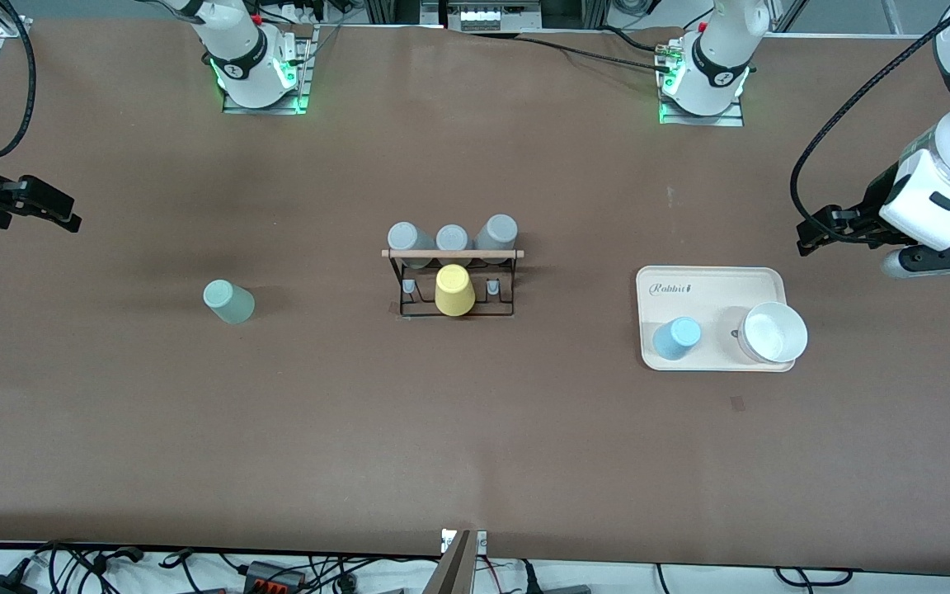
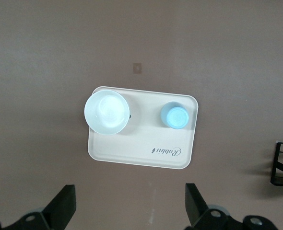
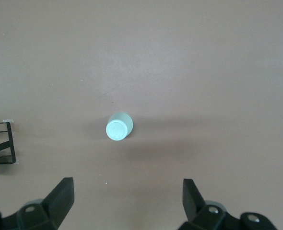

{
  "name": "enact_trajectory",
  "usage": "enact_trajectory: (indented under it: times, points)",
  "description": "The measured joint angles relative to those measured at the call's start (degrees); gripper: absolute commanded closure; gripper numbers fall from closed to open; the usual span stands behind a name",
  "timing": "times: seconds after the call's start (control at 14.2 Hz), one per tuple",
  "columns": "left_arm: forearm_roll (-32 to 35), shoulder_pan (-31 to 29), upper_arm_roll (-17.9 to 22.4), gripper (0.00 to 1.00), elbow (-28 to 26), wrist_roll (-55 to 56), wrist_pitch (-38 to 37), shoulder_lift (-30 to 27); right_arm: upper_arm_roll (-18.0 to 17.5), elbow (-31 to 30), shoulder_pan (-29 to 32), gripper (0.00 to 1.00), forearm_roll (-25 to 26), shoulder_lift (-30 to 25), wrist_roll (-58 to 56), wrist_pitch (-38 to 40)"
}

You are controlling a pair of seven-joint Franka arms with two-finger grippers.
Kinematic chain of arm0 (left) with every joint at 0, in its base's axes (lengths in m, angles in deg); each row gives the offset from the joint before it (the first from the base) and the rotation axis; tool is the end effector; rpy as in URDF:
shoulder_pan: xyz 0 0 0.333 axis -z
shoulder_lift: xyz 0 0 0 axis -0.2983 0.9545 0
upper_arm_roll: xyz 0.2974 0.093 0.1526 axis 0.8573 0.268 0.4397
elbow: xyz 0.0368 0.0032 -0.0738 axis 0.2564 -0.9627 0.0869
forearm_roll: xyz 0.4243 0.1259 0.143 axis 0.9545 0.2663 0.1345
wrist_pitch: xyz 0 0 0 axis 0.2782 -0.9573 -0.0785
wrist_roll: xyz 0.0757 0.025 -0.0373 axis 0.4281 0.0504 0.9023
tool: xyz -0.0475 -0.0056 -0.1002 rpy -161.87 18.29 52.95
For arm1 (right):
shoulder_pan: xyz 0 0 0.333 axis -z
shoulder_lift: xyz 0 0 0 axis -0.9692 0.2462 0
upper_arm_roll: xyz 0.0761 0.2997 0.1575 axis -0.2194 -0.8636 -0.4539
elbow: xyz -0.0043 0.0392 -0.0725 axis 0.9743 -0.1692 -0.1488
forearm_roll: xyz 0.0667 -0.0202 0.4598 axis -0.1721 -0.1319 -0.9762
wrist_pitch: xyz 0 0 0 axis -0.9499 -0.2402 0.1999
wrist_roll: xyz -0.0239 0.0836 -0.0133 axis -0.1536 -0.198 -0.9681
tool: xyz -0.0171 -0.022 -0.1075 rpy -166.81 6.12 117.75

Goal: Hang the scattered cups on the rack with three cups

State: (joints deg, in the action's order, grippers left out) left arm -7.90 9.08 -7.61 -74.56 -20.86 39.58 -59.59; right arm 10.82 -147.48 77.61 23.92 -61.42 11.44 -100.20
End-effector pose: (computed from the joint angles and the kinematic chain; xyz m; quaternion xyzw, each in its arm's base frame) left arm 0.6575 -0.0485 0.5855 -0.9982 -0.0600 0.0038 0.0064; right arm 0.6440 -0.0344 0.6054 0.9997 -0.0223 0.0058 0.0011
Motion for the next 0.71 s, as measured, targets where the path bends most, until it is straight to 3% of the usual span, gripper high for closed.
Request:
enact_trajectory:
  times: [0.49, 0.71]
  points:
    - [0.00, -0.34, 0.03, 0.00, -0.13, -3.88, 0.00, 0.32, -0.02, 0.00, -0.02, 0.00, 0.00, -0.18, -0.03, 0.03]
    - [-0.05, -0.68, 0.09, 0.00, -0.05, -9.47, 0.34, 3.31, -0.03, 0.00, -0.02, 0.00, -0.01, -0.18, -0.03, 0.03]
